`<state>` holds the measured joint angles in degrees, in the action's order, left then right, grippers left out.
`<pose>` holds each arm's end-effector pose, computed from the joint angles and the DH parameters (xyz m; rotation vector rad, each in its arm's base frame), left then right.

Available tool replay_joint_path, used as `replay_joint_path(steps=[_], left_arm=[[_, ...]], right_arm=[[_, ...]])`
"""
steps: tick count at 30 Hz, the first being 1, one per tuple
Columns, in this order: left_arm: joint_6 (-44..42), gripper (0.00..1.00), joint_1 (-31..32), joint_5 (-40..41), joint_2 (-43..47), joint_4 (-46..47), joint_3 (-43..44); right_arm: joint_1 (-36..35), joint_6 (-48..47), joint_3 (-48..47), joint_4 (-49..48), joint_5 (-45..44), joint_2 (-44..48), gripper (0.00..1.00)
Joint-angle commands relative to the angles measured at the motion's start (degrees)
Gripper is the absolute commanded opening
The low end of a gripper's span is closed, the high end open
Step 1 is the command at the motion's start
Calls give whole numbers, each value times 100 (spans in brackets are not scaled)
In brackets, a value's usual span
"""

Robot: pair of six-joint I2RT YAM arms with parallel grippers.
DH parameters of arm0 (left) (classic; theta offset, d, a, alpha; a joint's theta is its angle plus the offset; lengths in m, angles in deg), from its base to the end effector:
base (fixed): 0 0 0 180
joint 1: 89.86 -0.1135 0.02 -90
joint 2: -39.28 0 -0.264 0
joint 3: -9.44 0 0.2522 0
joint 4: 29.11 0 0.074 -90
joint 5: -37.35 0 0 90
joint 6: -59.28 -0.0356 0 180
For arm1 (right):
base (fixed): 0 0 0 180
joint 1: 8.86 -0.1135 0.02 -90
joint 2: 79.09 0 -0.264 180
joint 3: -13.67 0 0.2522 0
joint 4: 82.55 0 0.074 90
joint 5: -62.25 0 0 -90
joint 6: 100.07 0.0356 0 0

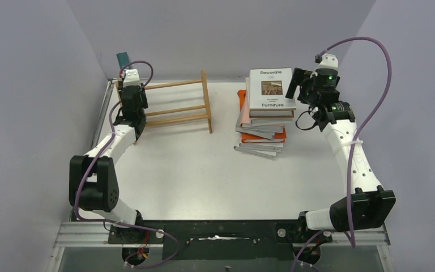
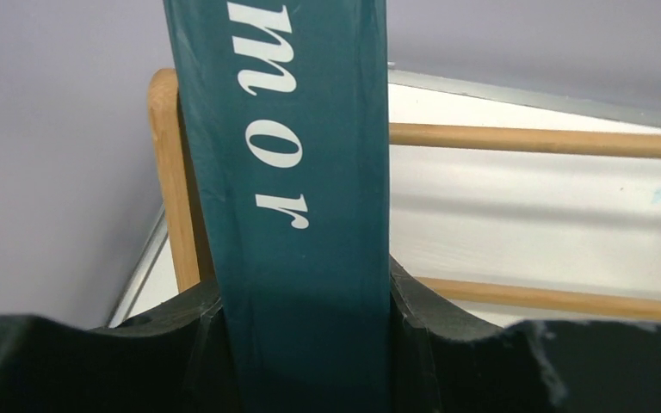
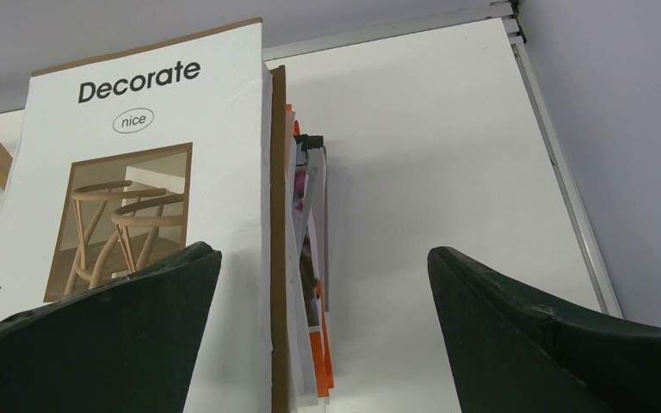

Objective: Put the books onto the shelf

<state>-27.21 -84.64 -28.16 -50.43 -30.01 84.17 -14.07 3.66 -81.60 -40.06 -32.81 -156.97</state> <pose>0.3645 -0.0185 0.2832 -0.2693 1.8120 0.2873 0.3034 0.0245 0.4006 0.2055 1.9986 0.1226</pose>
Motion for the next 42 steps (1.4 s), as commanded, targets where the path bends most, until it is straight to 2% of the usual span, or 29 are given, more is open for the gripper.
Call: replay_joint_path(steps=[1, 6, 11, 20, 23, 24, 25, 26, 29, 37, 42], left_arm=[[-897, 0, -38, -355, 123, 1142, -133], [-1178, 0, -196, -722, 417, 1745, -709], [-980, 0, -504, -1223, 409, 1610, -701], [-876, 2, -583, -1127, 348, 1534, -624], [-818, 29, -583, -982, 320, 1426, -585], [-779, 45, -583, -910, 322, 1358, -566], [-728, 69, -583, -775, 329, 1315, -546], [-690, 80, -583, -609, 346, 1291, -543], [-693, 84, -592, -327, 460, 1309, -567], [-720, 85, -639, 17, 967, 1251, -522], [-696, 85, -712, 102, 855, 803, -291]], right_arm=[[38, 4, -84, -258, 73, 121, 97], [38, 18, -67, -271, 113, 121, 98], [38, 27, -16, -279, 109, 149, 98], [33, 56, 13, -258, 124, 160, 98], [38, 59, 6, -254, 143, 160, 98], [38, 59, 4, -246, 152, 160, 98], [38, 71, 11, -245, 160, 162, 98], [33, 74, 13, -237, 163, 160, 98], [36, 80, 13, -240, 184, 160, 98], [29, 95, -31, -245, 241, 112, 98], [20, 112, -49, -245, 267, 123, 98]])
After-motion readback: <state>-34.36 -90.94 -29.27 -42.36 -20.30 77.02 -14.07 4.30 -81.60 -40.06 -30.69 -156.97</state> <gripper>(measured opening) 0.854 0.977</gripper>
